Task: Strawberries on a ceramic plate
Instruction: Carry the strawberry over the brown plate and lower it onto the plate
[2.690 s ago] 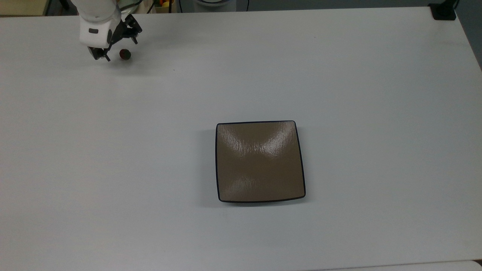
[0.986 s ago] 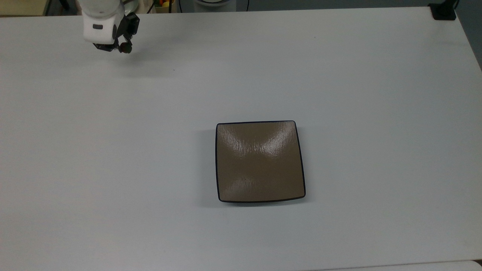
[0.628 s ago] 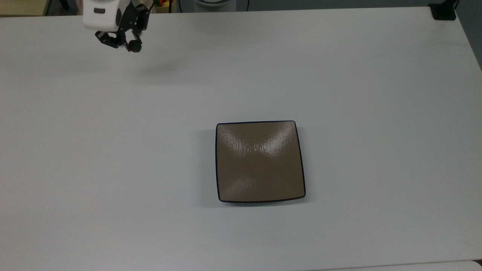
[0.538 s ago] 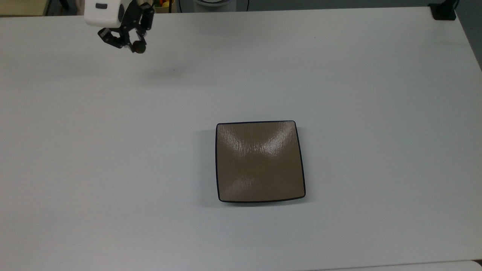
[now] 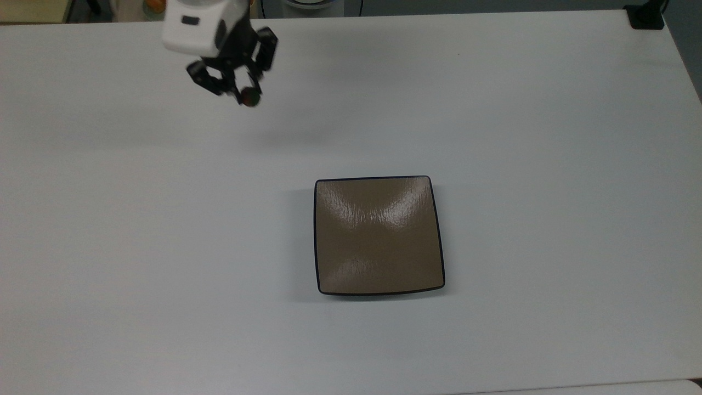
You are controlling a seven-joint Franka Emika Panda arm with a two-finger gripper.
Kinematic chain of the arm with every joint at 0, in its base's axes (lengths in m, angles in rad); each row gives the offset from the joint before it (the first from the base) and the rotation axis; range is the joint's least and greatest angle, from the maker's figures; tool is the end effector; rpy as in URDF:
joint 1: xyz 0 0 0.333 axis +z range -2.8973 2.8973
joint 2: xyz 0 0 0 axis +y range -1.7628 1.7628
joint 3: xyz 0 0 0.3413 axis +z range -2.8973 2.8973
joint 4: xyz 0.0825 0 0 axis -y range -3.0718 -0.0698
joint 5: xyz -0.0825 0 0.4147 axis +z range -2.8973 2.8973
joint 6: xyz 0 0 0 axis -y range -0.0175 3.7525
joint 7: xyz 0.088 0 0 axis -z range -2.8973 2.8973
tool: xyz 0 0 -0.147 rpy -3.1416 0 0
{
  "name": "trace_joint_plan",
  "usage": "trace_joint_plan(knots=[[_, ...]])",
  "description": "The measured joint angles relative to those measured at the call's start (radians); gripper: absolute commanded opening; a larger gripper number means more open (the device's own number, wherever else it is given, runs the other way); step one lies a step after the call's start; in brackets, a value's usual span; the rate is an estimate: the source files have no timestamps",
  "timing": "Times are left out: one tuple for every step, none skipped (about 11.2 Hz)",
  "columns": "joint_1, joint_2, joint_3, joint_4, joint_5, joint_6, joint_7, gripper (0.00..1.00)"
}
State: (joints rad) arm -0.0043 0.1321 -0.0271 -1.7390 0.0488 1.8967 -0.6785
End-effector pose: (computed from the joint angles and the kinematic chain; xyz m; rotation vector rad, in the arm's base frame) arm 0.6389 -0.0140 0.4720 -2.9556 -0.9669 -0.0606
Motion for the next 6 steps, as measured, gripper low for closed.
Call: trace_joint_plan(knots=[[0.014, 0.027, 0.014, 0.025, 0.002, 0.029, 0.052, 0.01], [0.026, 0.055, 0.034, 0.043, 0.002, 0.079, 0.113, 0.01], [0.037, 0.081, 0.053, 0.053, 0.002, 0.135, 0.171, 0.01], [0.048, 0.107, 0.071, 0.058, 0.002, 0.195, 0.228, 0.01], [0.059, 0.130, 0.082, 0.060, 0.002, 0.247, 0.276, 0.01], [0.072, 0.154, 0.088, 0.060, 0.002, 0.298, 0.318, 0.01]])
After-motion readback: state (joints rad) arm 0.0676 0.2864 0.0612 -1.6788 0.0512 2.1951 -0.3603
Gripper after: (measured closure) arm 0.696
